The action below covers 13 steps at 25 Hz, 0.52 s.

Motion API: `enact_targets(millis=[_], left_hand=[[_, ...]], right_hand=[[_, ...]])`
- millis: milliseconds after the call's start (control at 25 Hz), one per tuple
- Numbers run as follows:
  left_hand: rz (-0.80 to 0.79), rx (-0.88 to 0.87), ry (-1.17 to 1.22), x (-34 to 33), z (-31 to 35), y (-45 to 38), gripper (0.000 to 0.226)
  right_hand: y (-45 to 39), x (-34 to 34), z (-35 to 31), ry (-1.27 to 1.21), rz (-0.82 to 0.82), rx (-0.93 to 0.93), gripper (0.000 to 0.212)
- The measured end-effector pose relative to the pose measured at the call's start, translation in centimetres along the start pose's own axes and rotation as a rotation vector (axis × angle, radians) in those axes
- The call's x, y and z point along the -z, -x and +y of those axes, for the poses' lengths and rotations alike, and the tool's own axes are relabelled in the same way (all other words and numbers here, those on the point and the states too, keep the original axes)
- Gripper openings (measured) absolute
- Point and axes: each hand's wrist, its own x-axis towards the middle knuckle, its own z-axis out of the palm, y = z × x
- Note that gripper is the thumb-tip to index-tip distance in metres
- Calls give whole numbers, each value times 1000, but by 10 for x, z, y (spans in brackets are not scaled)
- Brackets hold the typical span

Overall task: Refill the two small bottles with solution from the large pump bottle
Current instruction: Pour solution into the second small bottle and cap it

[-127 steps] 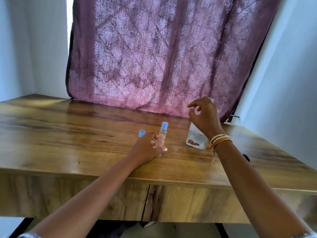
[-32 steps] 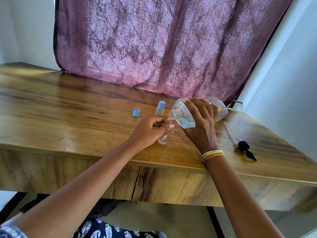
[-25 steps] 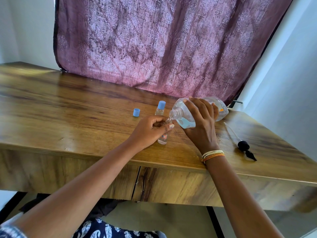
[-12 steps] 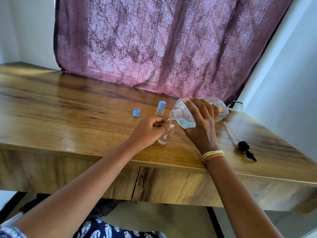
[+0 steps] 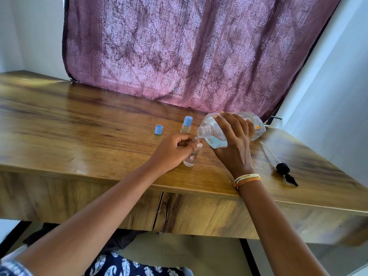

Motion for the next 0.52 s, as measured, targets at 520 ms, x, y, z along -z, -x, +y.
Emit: enact_targets(millis=[520], left_hand=[[3,2,11,0,-1,-1,24]], right_hand=[[1,0,0,-8,-26,-5,63]])
